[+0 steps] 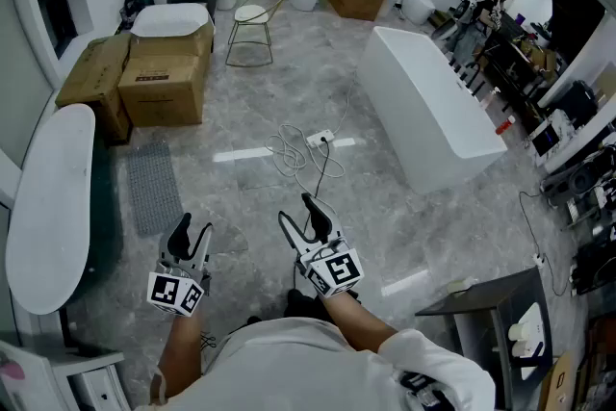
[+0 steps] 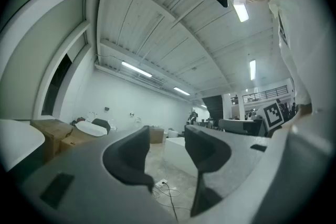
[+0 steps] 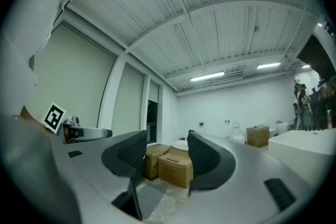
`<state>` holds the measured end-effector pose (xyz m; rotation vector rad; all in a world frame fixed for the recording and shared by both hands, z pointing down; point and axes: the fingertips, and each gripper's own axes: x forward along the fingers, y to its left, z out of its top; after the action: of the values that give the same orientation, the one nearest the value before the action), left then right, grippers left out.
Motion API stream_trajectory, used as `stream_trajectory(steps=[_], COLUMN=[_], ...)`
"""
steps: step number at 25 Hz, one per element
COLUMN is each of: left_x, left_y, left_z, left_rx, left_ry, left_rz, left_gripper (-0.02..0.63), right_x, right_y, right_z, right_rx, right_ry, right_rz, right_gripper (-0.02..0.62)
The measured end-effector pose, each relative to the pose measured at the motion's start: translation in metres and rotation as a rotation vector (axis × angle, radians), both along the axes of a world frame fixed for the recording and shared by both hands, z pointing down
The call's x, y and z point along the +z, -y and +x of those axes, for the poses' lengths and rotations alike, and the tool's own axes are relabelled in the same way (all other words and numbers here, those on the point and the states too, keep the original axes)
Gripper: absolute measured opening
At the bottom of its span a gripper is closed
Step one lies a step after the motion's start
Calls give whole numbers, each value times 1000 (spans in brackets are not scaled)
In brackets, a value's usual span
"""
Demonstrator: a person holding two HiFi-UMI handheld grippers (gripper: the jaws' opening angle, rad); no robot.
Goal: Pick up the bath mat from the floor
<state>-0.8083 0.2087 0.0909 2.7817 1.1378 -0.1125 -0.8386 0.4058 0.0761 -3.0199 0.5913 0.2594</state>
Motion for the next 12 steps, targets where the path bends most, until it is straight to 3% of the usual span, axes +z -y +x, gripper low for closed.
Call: stream_trajectory(steps=[12], left_x=[-16], left_y=[-39], left_z=[-14], left_rx=[-7], left_ry=[13], left_rz=[-28], left_gripper=[210], right_x=[-10], right_y=[-52], right_z=[-25], right_rx=[-6], right_ry=[-14], right_rz=[-26], right_gripper=[261])
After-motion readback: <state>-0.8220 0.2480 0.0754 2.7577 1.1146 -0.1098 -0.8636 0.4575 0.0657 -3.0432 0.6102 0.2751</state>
